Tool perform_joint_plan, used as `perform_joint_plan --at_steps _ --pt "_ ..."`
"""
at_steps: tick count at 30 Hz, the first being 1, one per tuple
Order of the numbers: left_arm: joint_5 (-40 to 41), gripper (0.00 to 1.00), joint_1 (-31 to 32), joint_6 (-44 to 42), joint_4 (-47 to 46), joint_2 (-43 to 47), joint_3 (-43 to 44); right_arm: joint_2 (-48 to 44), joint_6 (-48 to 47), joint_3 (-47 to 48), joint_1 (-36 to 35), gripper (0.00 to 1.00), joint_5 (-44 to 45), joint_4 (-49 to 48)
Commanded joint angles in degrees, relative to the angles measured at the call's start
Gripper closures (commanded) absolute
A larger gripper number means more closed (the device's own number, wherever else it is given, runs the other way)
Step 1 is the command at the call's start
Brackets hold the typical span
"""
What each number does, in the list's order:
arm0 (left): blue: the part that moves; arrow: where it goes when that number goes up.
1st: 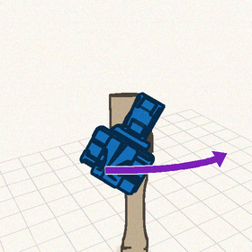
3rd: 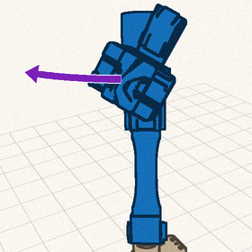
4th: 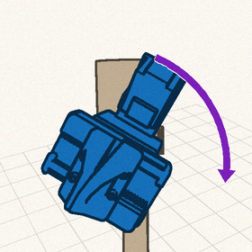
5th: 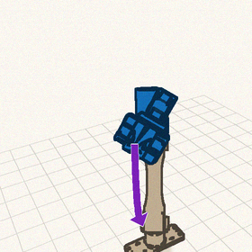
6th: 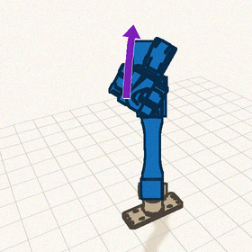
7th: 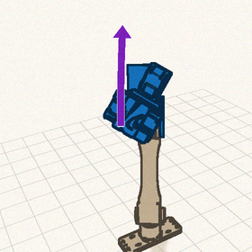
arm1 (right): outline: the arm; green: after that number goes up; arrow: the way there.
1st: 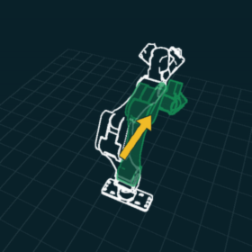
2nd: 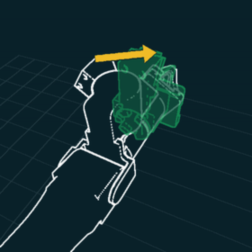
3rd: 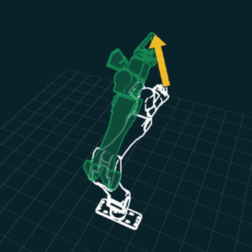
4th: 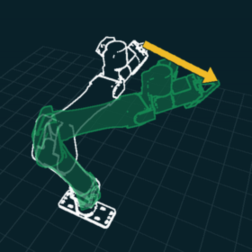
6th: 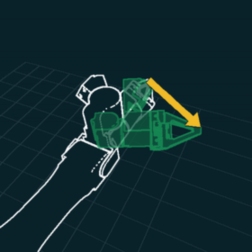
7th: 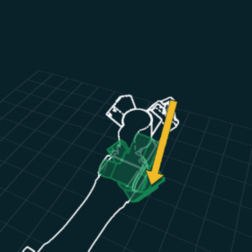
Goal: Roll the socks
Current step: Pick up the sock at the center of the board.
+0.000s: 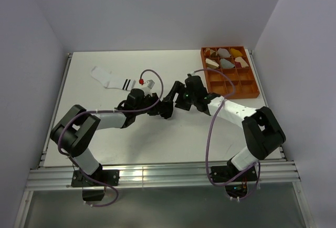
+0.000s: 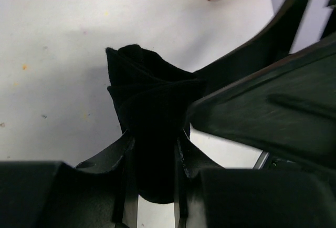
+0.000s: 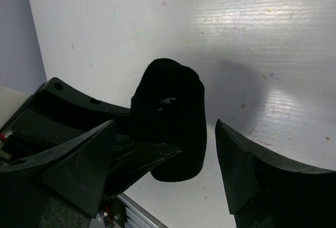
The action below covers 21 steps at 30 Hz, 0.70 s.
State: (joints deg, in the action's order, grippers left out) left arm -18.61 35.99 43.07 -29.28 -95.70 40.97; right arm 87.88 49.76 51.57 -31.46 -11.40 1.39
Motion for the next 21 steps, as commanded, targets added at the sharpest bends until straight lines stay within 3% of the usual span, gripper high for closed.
perform_joint_plan --at_steps 1,11,16,21 --pt "-2.21 1.0 0.22 -1.58 -7.89 2.71 -0.36 1.24 0.08 3.09 -1.23 0.17 1.47 0.63" --pt "-4.5 1.0 0.22 -2.9 -12.56 2.89 -1.86 5.29 -1.33 6.43 -1.94 0.2 -0.29 0.81" --pt "-1.87 1.0 0.22 -3.43 -12.04 3.59 -1.95 5.47 -0.89 6.0 -2.2 0.37 -1.7 1.07" --pt "0.77 1.0 0.22 -4.04 -11.42 2.98 -0.98 5.11 -0.98 5.73 -2.29 0.46 -2.49 1.78"
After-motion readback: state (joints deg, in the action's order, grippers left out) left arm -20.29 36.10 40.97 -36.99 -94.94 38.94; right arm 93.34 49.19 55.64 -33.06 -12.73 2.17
